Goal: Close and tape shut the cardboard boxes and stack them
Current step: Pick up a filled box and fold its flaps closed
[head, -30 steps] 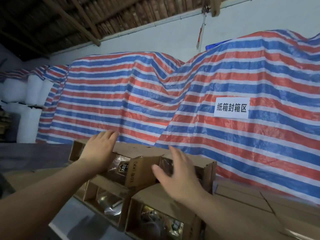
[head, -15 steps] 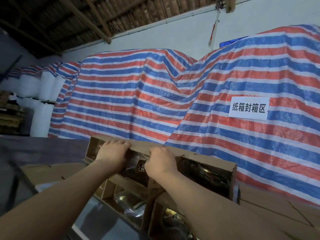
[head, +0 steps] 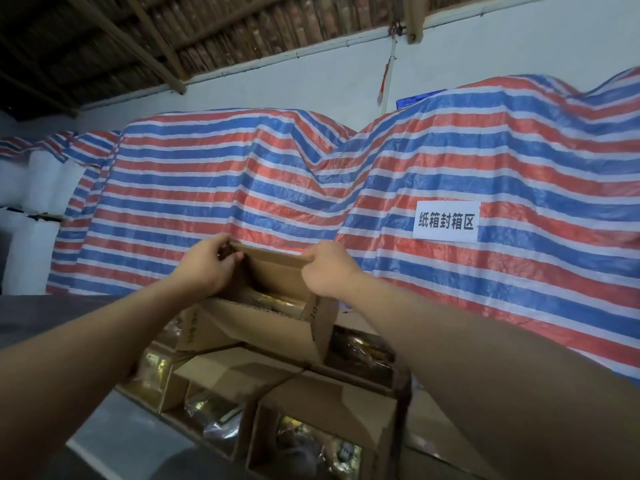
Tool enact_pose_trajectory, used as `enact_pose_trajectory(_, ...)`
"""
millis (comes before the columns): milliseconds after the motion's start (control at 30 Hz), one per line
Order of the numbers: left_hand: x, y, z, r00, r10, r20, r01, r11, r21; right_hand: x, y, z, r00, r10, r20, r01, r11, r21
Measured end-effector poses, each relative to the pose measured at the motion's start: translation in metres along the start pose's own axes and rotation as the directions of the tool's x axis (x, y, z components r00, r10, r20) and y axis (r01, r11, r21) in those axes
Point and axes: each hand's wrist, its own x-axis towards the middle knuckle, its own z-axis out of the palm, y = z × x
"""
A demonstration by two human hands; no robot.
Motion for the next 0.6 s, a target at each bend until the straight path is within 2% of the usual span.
enact_pose_trajectory(133,-0.005,0.059,0.007,0.972,-0.083,0.218,0.108,0.989,-0.105,-0.020,0.015,-0.063,0.993,0.089,0.077,-0.083,0.994,-0.078)
enact_pose_trajectory(233,-0.018,0.106,0.025,0.933,-0.059,0.356,0.126,0.978,-0.166,-0.043,0.045,-0.110,0.966,0.208,0.152,-0.205,0.978,-0.037)
enact_pose_trajectory(333,-0.038,0.148,0.057,0.892,-0.089,0.444,0.213,0.948,-0.238,-0.081,0.085,-0.153,0.924,0.299,0.240,-0.307,0.952,-0.003)
enact_pose_trajectory(433,-0.063,0.181,0.102,0.824,-0.157,0.544,0.319,0.922,-0.217,-0.125,0.134,-0.183,0.874,0.352,0.334,-0.396,0.916,0.071)
enact_pose_trajectory(600,-0.122,0.213,0.178,0.677,-0.230,0.700,0.474,0.863,-0.175,-0.205,0.217,-0.202,0.789,0.514,0.338,-0.582,0.800,0.142)
